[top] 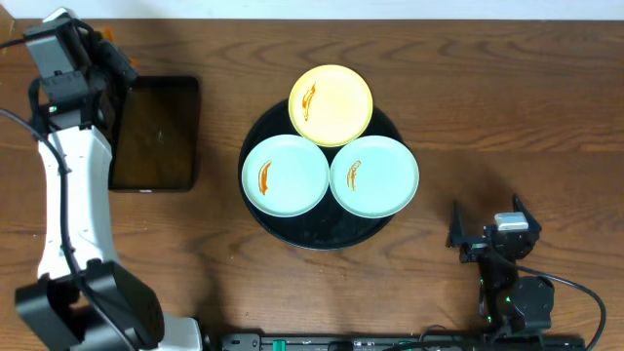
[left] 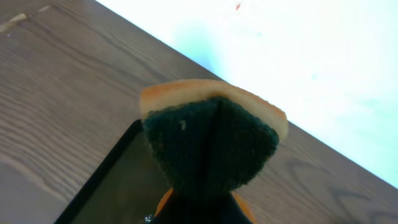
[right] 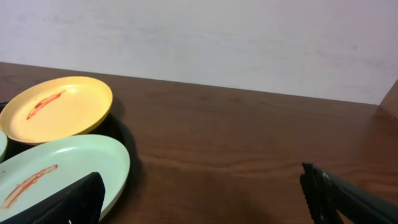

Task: Clean dirty plates on tray and stack at the side
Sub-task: 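Lift the sponge with the left gripper above the tray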

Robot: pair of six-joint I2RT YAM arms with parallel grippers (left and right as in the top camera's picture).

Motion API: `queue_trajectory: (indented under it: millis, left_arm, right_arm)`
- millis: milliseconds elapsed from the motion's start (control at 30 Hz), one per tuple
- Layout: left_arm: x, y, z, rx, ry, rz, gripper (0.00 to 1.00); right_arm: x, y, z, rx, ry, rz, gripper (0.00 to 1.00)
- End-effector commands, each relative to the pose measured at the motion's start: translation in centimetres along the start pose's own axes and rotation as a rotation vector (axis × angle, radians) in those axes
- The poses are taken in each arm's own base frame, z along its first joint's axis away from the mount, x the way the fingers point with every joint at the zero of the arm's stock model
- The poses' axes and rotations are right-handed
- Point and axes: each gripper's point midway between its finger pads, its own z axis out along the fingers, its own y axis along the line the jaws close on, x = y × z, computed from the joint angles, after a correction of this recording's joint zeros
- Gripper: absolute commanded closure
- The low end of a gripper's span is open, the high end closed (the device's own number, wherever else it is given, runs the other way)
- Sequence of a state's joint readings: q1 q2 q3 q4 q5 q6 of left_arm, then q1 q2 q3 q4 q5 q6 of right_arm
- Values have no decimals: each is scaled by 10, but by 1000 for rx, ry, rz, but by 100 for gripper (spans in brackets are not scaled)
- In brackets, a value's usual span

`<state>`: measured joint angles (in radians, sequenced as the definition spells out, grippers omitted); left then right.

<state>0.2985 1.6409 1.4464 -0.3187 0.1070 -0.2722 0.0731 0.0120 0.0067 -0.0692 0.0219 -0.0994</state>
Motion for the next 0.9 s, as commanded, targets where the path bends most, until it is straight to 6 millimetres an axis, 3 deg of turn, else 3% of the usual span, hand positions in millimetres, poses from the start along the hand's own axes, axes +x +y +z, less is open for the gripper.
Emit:
queue_trajectory:
  millis: [0, 133, 200, 300, 400, 533, 633, 767, 867]
  left_arm:
    - [45, 17, 39, -27, 121, 15, 93]
    - [97, 26, 72, 2, 274, -9, 93]
    - [99, 13, 72, 97, 295, -26, 93]
    - [83, -12, 63, 264, 264, -39, 93]
    - [51, -23, 41, 388, 189, -41, 93]
    - [9, -8, 8, 388, 70, -41, 93]
    - [0, 1, -4, 382, 51, -53, 93]
    - [21, -2, -1, 420, 130, -81, 93]
    - [60, -1, 17, 415, 216, -88, 93]
  right_arm:
    - [0, -1, 0, 5, 0, -6, 1]
    - [0, -1, 0, 5, 0, -6, 1]
    - [0, -1, 0, 5, 0, -6, 1]
    - [0, -1, 0, 5, 0, -6, 1]
    - [0, -1, 0, 5, 0, -6, 1]
    - [0, -1, 0, 5, 0, -6, 1]
    - [0, -1, 0, 5, 0, -6, 1]
    - [0, -1, 0, 5, 0, -6, 1]
    - [0, -1, 0, 5, 0, -6, 1]
